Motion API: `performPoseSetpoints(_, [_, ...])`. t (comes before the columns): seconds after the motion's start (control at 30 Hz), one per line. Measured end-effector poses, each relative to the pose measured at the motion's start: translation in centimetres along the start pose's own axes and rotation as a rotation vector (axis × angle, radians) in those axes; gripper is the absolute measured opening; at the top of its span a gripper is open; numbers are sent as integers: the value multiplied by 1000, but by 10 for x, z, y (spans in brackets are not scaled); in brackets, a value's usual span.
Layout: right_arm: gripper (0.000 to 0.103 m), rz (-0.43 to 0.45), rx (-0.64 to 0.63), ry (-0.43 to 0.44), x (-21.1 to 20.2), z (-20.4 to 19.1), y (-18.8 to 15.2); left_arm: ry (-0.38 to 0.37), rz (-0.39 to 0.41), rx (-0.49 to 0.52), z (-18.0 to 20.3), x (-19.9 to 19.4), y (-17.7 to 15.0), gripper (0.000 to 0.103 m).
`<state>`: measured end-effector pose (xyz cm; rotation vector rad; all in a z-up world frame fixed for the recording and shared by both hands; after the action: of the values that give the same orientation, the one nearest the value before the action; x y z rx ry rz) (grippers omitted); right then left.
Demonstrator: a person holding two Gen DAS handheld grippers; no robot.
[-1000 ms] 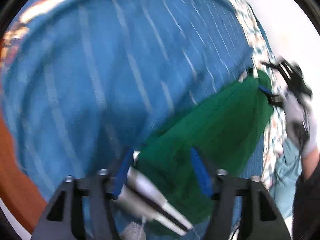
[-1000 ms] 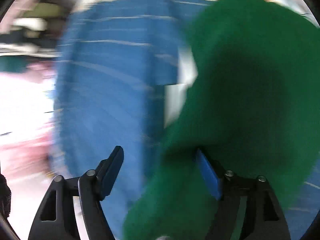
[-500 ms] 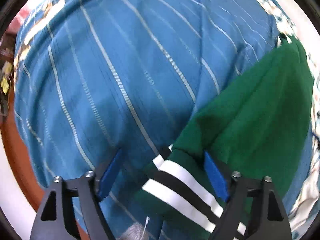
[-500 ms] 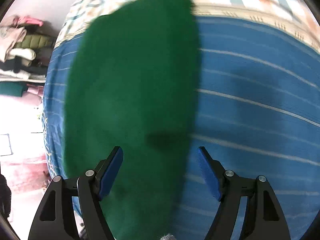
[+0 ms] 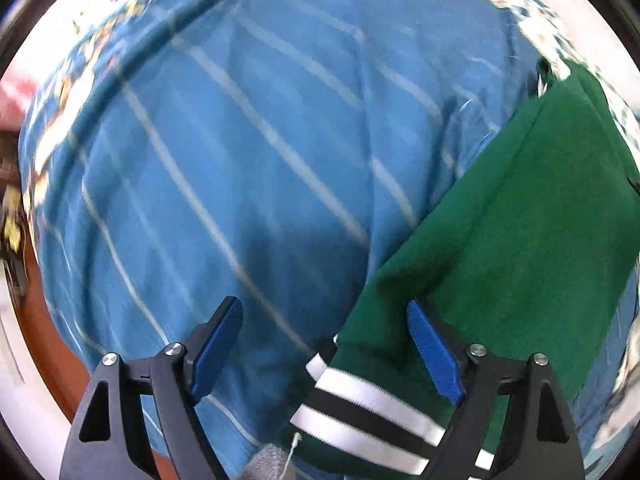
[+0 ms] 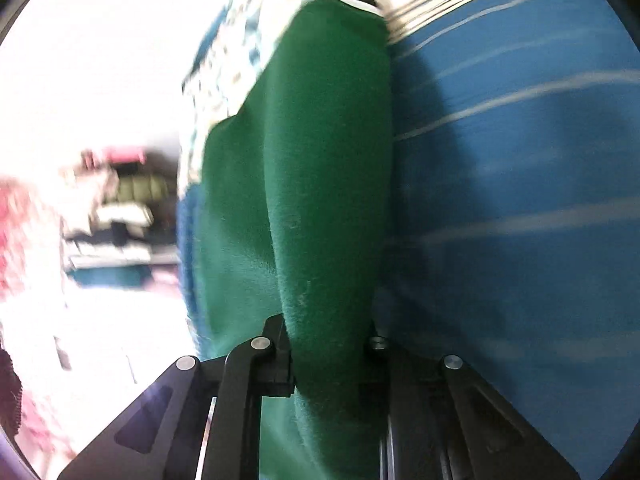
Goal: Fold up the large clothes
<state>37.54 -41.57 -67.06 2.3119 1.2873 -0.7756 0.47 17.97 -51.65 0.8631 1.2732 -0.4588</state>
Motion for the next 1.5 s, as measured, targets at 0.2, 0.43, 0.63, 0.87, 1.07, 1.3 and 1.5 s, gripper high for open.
performPoseSetpoints(0.2, [16,143,314,-143,-158,99,-42,11,101,45,-1,-44,41,85])
performPoseSetpoints(0.43, [22,69,480,-386,-266,200,-146,43,58,-67,-26,-78,-20,85])
performPoseSetpoints(0.63, [58,-197,304,-538,-266,212,-160,26,-23,-97,6,-50,-56,84])
performPoseSetpoints(0.87, [85,-110,-294,-618,-277,133,-57,12,31,8,61,-13,-31,82])
performPoseSetpoints(1.07, [86,-139,-617,-569,-182,94,56,4,63,62,87,5,-15,45])
performPoseSetpoints(1.3, [50,-430,-648,-519,-81,89,56,17,94,96,93,3,-14,30])
performPoseSetpoints(1.5, [7,-190,-596,-459,-124,68,68,10,91,92,91,4,-10,25])
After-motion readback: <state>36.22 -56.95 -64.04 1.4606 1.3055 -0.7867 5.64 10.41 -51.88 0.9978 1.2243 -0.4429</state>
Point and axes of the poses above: each gripper's, at about its wrist camera, not at the fingertips, and x roughly the way its jaws point, z to its right, y to its top, the point moved 4 cm from there along x, roughly the way its jaws point, and after that the axes turned 9 degrees about z, right-handed, at the moved point
